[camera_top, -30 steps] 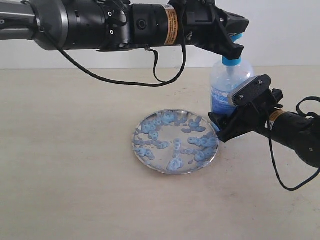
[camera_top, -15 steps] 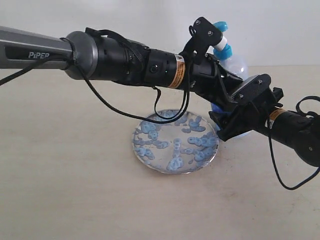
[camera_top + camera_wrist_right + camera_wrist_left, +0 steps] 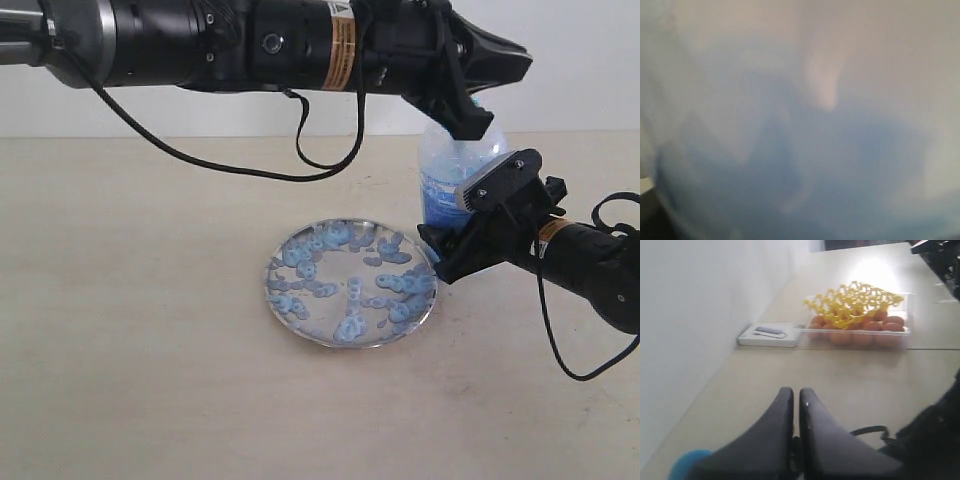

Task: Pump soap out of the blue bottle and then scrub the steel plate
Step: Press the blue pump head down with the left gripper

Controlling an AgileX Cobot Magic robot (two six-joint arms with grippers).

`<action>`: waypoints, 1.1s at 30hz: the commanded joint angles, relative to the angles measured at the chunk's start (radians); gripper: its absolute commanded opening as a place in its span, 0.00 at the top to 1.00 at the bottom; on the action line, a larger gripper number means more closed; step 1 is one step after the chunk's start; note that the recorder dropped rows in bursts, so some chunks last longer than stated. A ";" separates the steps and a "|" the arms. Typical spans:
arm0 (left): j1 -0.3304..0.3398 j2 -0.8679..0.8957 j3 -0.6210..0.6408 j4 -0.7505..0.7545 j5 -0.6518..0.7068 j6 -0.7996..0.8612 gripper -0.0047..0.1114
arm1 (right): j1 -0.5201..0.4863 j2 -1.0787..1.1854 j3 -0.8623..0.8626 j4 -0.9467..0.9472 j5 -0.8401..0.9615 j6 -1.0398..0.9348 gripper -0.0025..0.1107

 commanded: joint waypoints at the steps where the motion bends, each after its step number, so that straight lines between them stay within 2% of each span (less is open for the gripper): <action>1: -0.004 -0.016 0.004 -0.107 0.201 0.111 0.92 | 0.000 0.000 0.005 -0.016 0.036 -0.015 0.98; 3: -0.004 -0.010 0.004 -0.102 0.248 0.127 0.92 | 0.000 0.000 0.005 -0.016 0.036 -0.015 0.98; 9: -0.004 0.006 0.004 -0.108 0.263 0.184 0.92 | 0.000 0.000 0.005 -0.016 0.034 -0.011 0.98; 26: -0.004 0.062 0.004 -0.099 0.268 0.150 0.92 | 0.000 0.000 0.005 -0.016 0.034 -0.006 0.98; 33: -0.004 0.067 0.055 -0.097 0.262 0.135 0.92 | 0.000 0.000 0.005 -0.018 0.034 -0.010 0.98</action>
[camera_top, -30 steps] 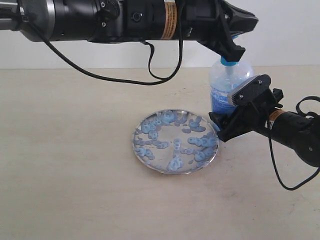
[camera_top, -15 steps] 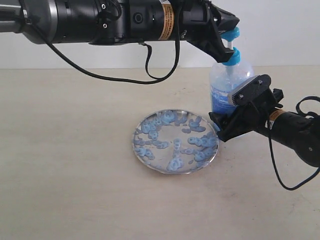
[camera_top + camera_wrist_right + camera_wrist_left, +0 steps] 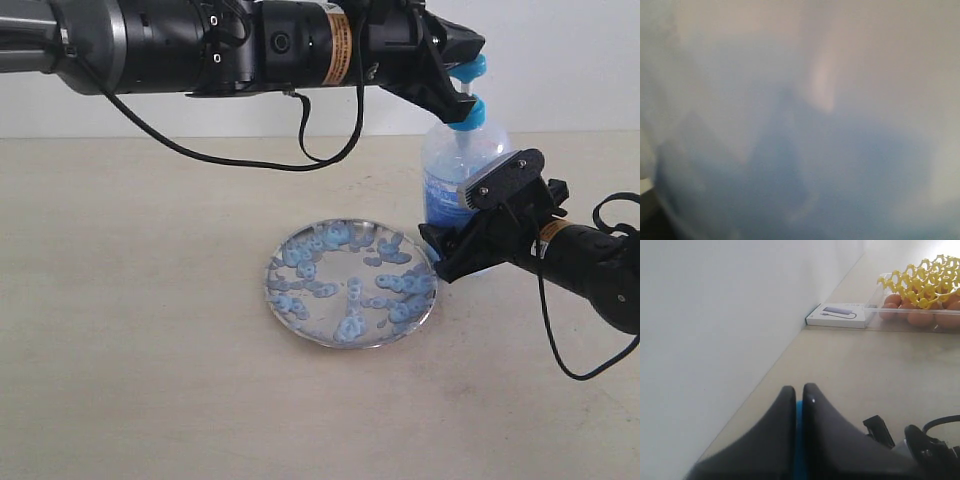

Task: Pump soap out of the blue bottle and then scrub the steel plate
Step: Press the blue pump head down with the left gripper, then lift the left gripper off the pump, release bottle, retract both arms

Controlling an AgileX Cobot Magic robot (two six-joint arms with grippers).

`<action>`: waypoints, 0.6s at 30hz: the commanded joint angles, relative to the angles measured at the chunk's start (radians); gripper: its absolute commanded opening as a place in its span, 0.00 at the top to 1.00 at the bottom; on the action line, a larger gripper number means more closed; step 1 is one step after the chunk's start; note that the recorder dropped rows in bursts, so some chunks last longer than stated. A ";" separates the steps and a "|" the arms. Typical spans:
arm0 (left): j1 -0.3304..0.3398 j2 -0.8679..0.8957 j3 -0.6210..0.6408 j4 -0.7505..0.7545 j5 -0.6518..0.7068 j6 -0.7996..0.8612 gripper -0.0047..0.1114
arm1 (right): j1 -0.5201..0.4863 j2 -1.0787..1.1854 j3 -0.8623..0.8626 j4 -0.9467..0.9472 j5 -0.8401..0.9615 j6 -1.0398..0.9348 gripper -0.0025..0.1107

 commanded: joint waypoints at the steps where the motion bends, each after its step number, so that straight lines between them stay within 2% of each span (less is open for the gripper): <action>1: -0.002 0.032 0.066 0.040 0.036 -0.011 0.92 | 0.000 0.000 0.005 -0.022 0.030 -0.033 0.98; 6: -0.002 0.037 0.110 0.040 0.036 -0.011 0.92 | 0.000 0.000 0.005 -0.022 0.030 -0.035 0.98; 18: -0.002 0.091 0.109 0.040 0.015 -0.011 0.92 | 0.000 0.000 0.005 -0.022 0.030 -0.035 0.98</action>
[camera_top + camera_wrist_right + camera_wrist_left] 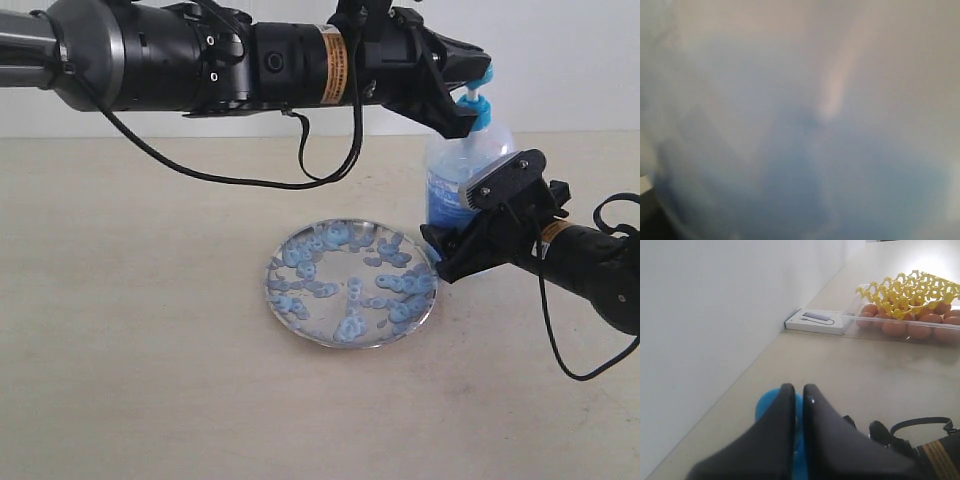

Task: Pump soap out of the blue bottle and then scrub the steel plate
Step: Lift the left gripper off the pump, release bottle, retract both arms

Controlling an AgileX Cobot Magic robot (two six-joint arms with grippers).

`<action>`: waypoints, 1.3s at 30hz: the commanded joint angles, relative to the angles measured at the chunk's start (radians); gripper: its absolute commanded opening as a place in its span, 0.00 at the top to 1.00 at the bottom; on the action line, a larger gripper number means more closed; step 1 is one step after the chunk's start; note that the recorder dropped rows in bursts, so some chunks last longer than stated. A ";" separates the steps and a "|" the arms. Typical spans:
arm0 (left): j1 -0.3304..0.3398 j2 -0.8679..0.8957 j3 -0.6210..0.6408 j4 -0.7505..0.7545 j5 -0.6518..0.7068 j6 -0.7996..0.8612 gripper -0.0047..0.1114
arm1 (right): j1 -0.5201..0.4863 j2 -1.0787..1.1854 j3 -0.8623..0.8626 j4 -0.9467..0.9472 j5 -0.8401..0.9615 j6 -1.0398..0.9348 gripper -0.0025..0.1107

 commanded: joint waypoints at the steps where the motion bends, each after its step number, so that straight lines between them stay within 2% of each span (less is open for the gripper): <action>1: -0.003 0.075 0.044 0.095 0.096 -0.006 0.92 | 0.000 0.000 0.003 -0.027 0.026 -0.038 0.98; 8: -0.003 0.071 0.042 0.085 0.091 -0.004 0.92 | 0.000 0.000 0.003 -0.029 0.025 -0.038 0.98; 12: -0.003 -0.009 0.042 0.092 0.032 0.003 0.92 | 0.000 0.000 0.003 -0.029 0.015 -0.038 0.98; 14: -0.003 -0.056 0.051 0.092 0.032 -0.044 0.92 | 0.000 0.000 0.003 -0.029 0.005 -0.031 0.98; 15: -0.003 -0.076 0.066 0.092 0.035 -0.052 0.92 | 0.000 0.000 0.003 -0.029 0.005 -0.029 0.98; 18: -0.003 -0.190 0.230 0.098 0.101 -0.048 0.92 | 0.000 0.000 0.003 -0.017 -0.040 -0.003 0.98; 20: -0.003 -0.266 0.364 0.082 0.103 -0.024 0.92 | 0.000 0.000 0.003 -0.013 -0.075 0.013 0.89; 21: -0.003 -0.321 0.435 0.041 0.104 0.022 0.92 | 0.000 0.000 0.003 -0.013 -0.084 0.015 0.76; 22: -0.003 -0.366 0.490 -0.016 0.106 0.081 0.92 | 0.000 0.000 0.003 -0.009 -0.084 0.022 0.61; 23: -0.003 -0.434 0.545 -0.117 0.128 0.168 0.92 | 0.000 0.000 0.003 0.018 -0.090 0.055 0.33; 25: 0.000 -0.563 0.619 -0.285 0.188 0.339 0.92 | 0.000 0.000 0.003 0.087 -0.103 0.100 0.05; 28: 0.009 -0.694 0.683 -0.421 0.238 0.460 0.92 | 0.000 0.000 0.003 0.083 -0.109 0.100 0.06; 30: 0.018 -0.771 0.733 -0.472 0.261 0.479 0.92 | 0.000 0.000 0.003 0.080 -0.122 0.102 0.06; 36: 0.045 -0.965 0.885 -0.521 0.340 0.483 0.92 | 0.000 -0.112 0.027 0.071 -0.105 0.165 0.06; 39: 0.045 -1.076 0.935 -0.521 0.419 0.483 0.92 | 0.000 -0.274 0.060 0.052 0.004 0.206 0.06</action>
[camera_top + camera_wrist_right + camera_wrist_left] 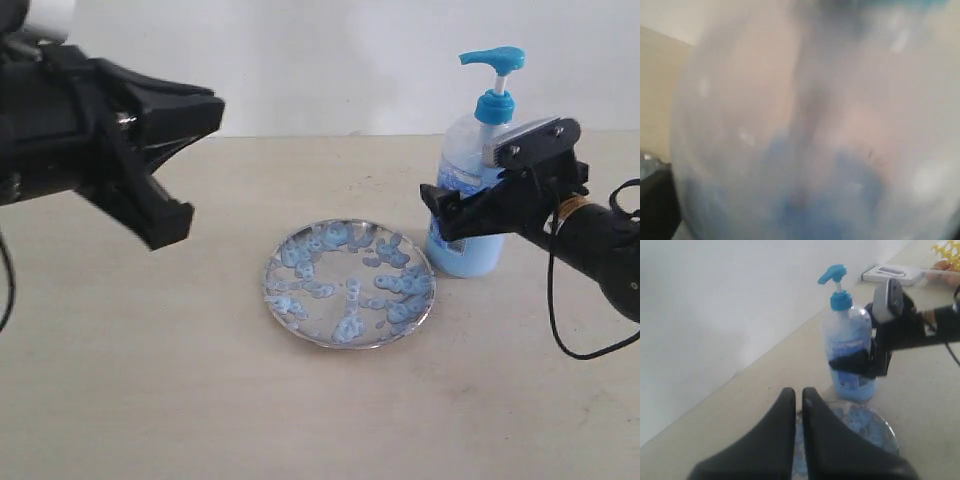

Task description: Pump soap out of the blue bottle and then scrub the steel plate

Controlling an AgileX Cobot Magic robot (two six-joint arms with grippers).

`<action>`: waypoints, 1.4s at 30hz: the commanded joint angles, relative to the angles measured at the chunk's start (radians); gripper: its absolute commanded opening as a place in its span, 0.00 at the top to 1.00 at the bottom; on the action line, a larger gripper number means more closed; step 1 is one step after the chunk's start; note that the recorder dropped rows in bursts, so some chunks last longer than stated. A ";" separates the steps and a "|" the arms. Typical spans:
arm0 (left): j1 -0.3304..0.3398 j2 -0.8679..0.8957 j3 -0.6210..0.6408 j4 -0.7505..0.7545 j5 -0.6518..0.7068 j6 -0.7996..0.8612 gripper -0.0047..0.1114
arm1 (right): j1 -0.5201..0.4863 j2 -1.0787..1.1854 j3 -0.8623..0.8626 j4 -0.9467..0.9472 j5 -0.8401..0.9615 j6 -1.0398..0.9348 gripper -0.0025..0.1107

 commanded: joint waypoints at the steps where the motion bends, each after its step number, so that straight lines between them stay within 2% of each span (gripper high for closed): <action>1: 0.004 -0.151 0.072 -0.023 0.115 0.006 0.92 | 0.001 -0.255 0.043 -0.040 0.164 0.078 0.06; 5: 0.004 -0.301 0.089 -0.032 0.236 -0.023 0.92 | 0.001 -0.548 0.050 -0.117 0.559 0.258 0.07; 6: 0.004 -0.338 0.089 -0.037 0.267 -0.036 0.92 | 0.001 -0.604 0.050 -0.117 0.652 0.297 0.09; 7: 0.004 -0.376 0.089 -0.039 0.293 -0.040 0.92 | 0.001 -0.671 0.050 -0.117 0.734 0.324 0.17; 9: 0.004 -0.445 0.089 -0.041 0.358 -0.045 0.92 | 0.001 -0.787 0.050 -0.117 0.870 0.344 0.47; 11: 0.004 -0.497 0.089 -0.043 0.430 -0.060 0.92 | 0.001 -0.910 0.050 -0.119 1.020 0.346 0.96; 15: 0.004 -0.571 0.089 -0.064 0.567 -0.077 0.92 | 0.001 -1.142 0.061 -0.112 1.291 0.346 0.91; 17: 0.004 -0.592 0.089 -0.092 0.614 -0.077 0.92 | 0.001 -1.295 0.124 -0.099 1.311 0.346 0.91; 18: 0.004 -0.601 0.089 -0.112 0.625 -0.077 0.92 | 0.001 -1.365 0.166 -0.074 1.271 0.346 0.91; 22: 0.004 -0.623 0.089 -0.191 0.611 -0.075 0.92 | 0.001 -1.709 0.466 0.097 0.912 0.357 0.91; 25: 0.004 -0.627 0.089 -0.202 0.600 -0.075 0.92 | 0.001 -1.843 0.683 0.142 0.778 0.416 0.91; 26: 0.004 -0.627 0.089 -0.202 0.600 -0.075 0.92 | 0.001 -1.865 0.710 0.144 0.776 0.448 0.91; 28: 0.004 -0.627 0.089 -0.202 0.600 -0.069 0.92 | 0.001 -1.878 0.710 0.131 1.008 0.462 0.91; 29: 0.004 -0.627 0.089 -0.202 0.602 -0.062 0.92 | 0.001 -1.878 0.710 0.126 1.053 0.434 0.91; 32: 0.004 -0.625 0.089 -0.213 0.602 -0.062 0.92 | 0.001 -1.876 0.710 0.129 1.079 0.308 0.91; 42: 0.004 -0.625 0.250 -0.332 0.600 -0.062 0.92 | 0.001 -1.876 0.710 0.137 1.131 0.322 0.91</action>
